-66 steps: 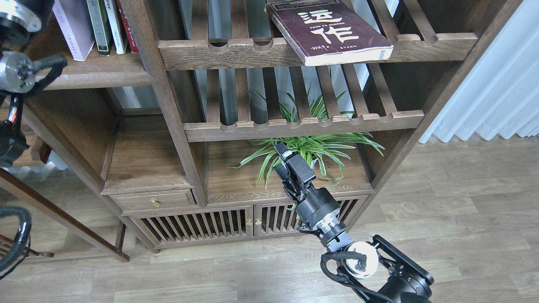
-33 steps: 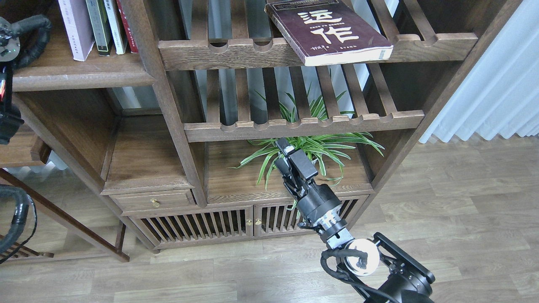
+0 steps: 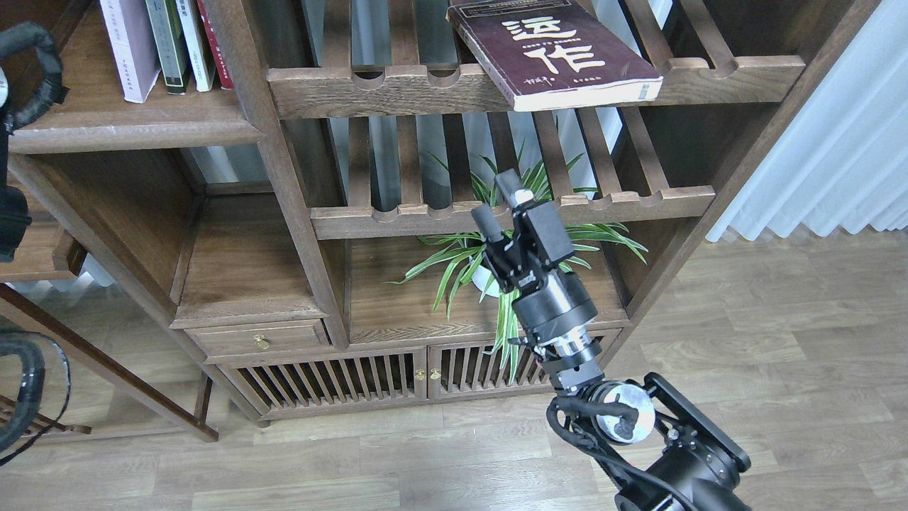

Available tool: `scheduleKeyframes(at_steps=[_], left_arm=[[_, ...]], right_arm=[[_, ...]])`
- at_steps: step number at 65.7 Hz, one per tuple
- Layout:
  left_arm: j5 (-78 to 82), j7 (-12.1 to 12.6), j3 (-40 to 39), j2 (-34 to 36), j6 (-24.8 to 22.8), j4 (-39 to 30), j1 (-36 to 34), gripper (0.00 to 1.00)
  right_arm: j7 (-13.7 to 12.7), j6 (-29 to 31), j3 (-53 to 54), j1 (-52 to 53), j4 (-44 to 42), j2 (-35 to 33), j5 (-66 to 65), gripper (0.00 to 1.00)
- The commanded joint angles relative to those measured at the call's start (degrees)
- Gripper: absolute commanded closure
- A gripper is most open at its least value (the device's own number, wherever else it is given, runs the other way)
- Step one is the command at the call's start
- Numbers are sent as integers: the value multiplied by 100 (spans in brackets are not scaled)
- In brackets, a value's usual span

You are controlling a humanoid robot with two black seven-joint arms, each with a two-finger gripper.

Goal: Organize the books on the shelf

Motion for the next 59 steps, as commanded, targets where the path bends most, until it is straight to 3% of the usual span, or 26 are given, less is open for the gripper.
scheduleKeyframes(at_steps=[1, 7, 13, 23, 44, 57, 58, 59], left_arm=[[-934, -17, -149, -23, -371, -289, 308, 49], [-1436, 9, -185, -23, -819, -316, 449, 44], [-2121, 70, -202, -14, -1891, -290, 765, 44], [-2816, 88, -273, 3, -2548, -290, 1055, 38], [-3168, 44, -185, -32, -2548, -316, 1776, 35], [-3159, 53, 210, -286, -2548, -615, 1995, 16], [-3151, 62, 419, -313, -2548, -798, 2196, 9], [-3151, 53, 439, -304, -2548, -826, 2215, 8]], right_arm=[[-1, -40, 35, 25, 96, 0, 0, 2], [-1, -110, 44, 43, 87, 0, 0, 2], [51, -637, 105, 166, 8, 0, 61, 2], [51, -989, 290, 350, -18, 0, 457, 2], [104, -1587, 360, 623, -18, 0, 598, 2], [131, -1737, 642, 667, -9, 0, 624, 2], [131, -1719, 711, 685, -1, 0, 624, 2], [131, -1710, 729, 693, 8, 0, 624, 2]])
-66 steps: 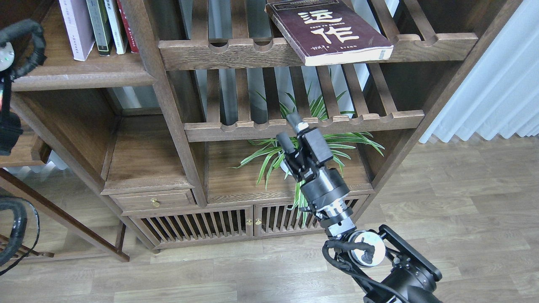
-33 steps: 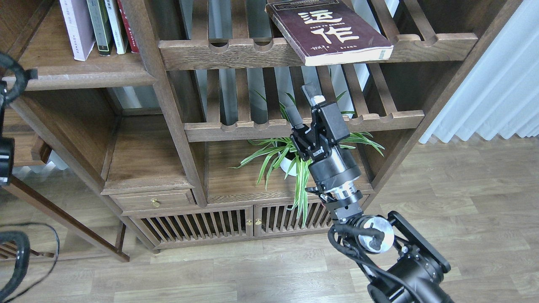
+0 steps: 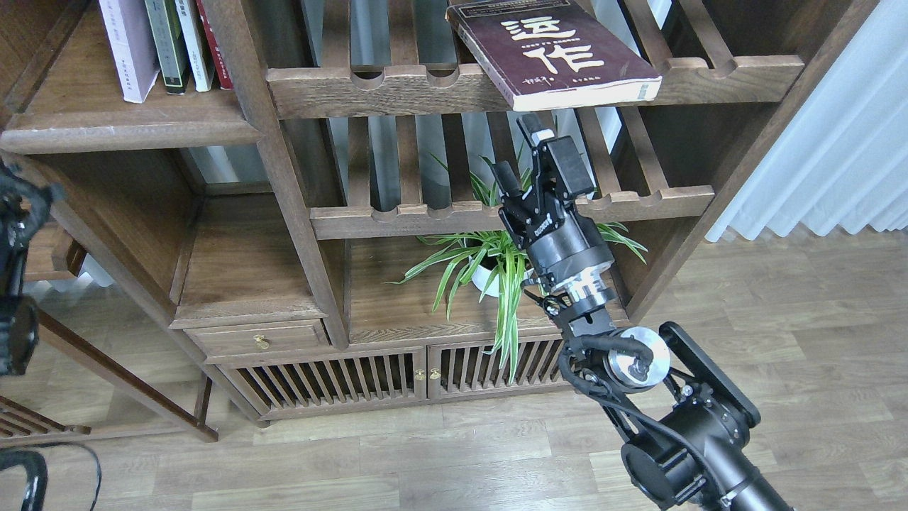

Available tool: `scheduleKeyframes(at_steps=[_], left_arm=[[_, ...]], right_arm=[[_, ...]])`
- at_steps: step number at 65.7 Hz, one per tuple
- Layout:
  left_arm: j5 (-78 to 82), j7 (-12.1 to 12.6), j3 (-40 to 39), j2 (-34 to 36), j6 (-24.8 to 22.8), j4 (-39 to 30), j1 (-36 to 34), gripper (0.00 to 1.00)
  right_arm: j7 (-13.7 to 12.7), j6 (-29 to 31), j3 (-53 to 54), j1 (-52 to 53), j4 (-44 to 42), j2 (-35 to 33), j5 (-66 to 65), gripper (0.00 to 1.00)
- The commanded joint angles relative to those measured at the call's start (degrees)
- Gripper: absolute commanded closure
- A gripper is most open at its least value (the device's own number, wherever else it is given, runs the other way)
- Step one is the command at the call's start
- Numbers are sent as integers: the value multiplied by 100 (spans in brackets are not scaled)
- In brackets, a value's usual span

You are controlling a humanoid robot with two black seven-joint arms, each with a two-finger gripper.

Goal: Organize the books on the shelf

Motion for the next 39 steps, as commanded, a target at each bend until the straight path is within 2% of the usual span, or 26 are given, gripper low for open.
scheduleKeyframes(at_steps=[1, 15, 23, 39], left_arm=[[16, 8, 383, -85, 0, -376, 364, 6], [7, -53, 295, -67, 0, -385, 478, 3], [-2, 34, 330, -67, 0, -394, 584, 5], [7, 87, 761, -50, 0, -394, 645, 5]], right_arm=[[4, 16, 184, 30, 34, 0, 4, 2], [4, 130, 149, 39, 210, 0, 4, 2], [4, 33, 149, 215, 192, 0, -14, 2], [4, -793, 325, 347, 165, 0, 4, 3]])
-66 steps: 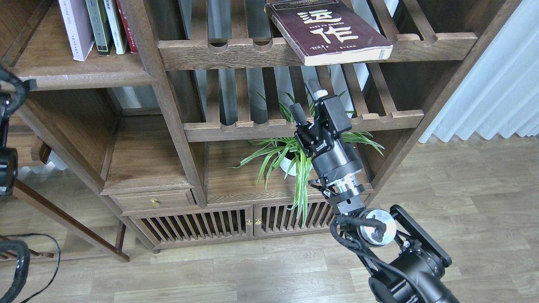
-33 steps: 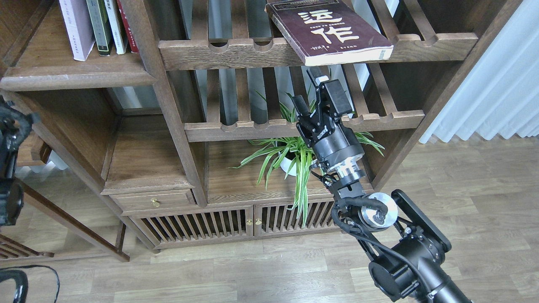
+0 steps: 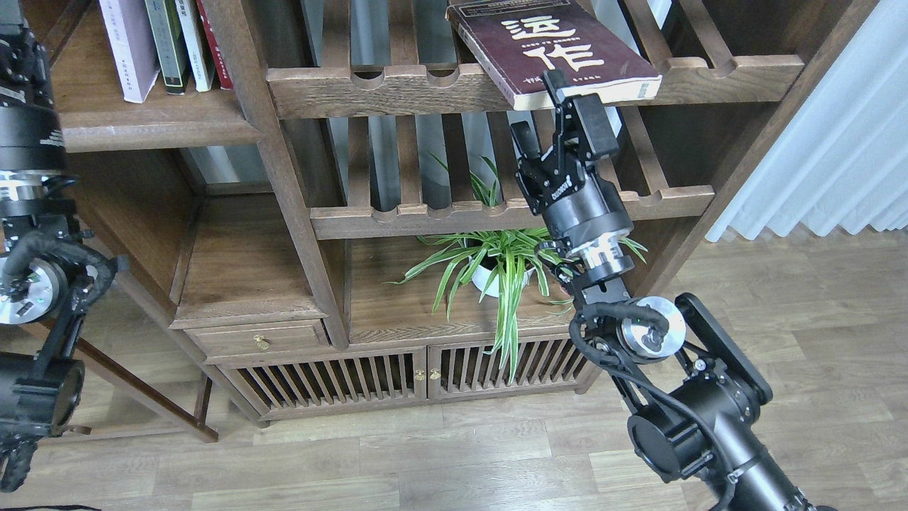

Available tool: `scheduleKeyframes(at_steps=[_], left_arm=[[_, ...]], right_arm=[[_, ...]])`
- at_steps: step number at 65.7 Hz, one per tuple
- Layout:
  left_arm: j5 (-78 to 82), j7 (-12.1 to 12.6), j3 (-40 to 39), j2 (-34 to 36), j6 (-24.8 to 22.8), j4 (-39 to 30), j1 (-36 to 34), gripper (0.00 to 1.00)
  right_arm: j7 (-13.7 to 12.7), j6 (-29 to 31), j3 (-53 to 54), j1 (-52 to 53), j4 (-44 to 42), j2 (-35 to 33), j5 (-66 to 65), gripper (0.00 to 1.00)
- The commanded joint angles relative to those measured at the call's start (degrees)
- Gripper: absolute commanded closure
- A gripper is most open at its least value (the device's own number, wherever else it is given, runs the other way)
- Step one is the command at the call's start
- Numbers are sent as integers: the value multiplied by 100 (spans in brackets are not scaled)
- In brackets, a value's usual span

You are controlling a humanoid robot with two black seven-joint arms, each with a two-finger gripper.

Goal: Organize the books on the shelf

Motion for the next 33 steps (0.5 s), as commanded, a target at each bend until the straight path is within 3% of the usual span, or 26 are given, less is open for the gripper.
scheduleKeyframes(at_steps=[1, 33], left_arm=[[15, 70, 262, 12, 1, -2, 21, 5], [15, 140, 509, -23, 1, -2, 250, 5]], right_arm=[[-8, -344, 144, 13, -4, 0, 16, 3], [-17, -546, 540, 374, -4, 0, 33, 5]])
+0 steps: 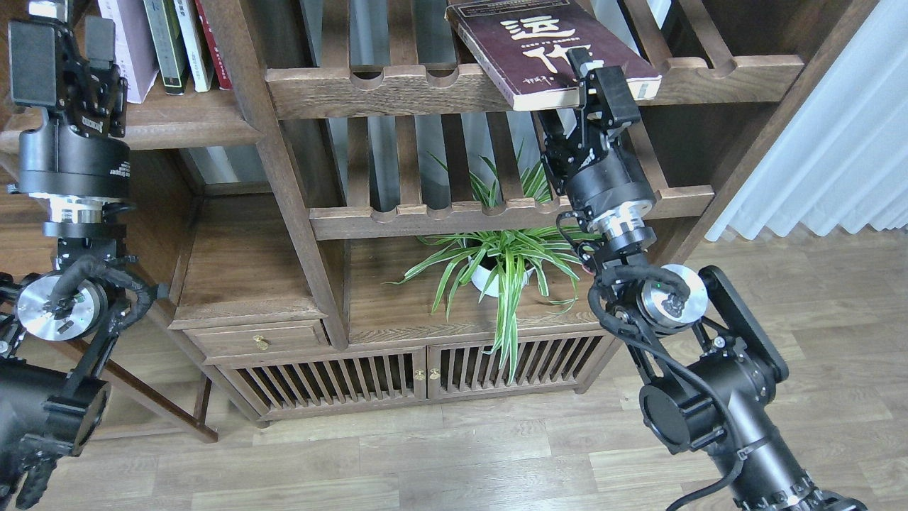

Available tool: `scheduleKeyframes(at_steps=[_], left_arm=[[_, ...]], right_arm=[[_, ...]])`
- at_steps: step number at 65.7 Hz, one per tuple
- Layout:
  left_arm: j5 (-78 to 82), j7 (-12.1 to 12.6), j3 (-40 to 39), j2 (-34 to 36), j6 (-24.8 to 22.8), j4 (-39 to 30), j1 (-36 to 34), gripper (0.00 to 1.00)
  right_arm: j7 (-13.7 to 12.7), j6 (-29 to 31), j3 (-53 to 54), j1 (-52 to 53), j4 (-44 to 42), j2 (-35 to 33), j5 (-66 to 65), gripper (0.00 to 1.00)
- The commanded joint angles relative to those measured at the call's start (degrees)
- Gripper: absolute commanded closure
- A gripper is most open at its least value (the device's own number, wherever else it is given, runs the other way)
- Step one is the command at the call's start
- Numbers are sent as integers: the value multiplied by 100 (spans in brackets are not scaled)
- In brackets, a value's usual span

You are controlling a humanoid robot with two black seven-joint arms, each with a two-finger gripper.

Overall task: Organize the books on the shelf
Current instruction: 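Pull the maroon book off the shelf down toward the left gripper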

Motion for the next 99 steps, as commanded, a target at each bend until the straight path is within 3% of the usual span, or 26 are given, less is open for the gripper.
scheduleKeyframes(at_steps=[1, 14, 26, 40, 49, 70, 71, 73, 92, 99], left_arm=[[0, 1, 7, 7, 1, 1, 144, 4], [35, 9, 7, 34, 1, 1, 338, 4], [35, 62, 7, 51, 1, 1, 434, 4], [35, 62, 7, 60, 1, 1, 452, 4], [35, 62, 7, 60, 1, 1, 452, 5], [35, 71, 16, 60, 1, 1, 452, 6], [35, 53, 50, 60, 1, 1, 495, 7], [35, 53, 86, 52, 1, 1, 540, 7], [35, 53, 815, -1, 1, 1, 628, 9], [-9, 53, 1123, -133, 1, 10, 645, 14]], right_arm=[[-9, -67, 8, 81, 0, 0, 2, 6], [-18, -348, 8, 160, 0, 0, 2, 11], [-35, -515, 8, 405, -34, 0, 98, 24], [-44, -1025, 158, 555, -105, 0, 125, 25], [-53, -1218, 246, 564, -105, 0, 160, 32], [-62, -1148, 544, 555, -105, 0, 441, 74], [-97, -1096, 579, 512, -88, 0, 555, 87], [-132, -1034, 624, 503, -79, 0, 678, 95], [-238, -867, 685, 476, -87, 0, 969, 96], [-396, -200, 633, 450, -70, 0, 978, 95]])
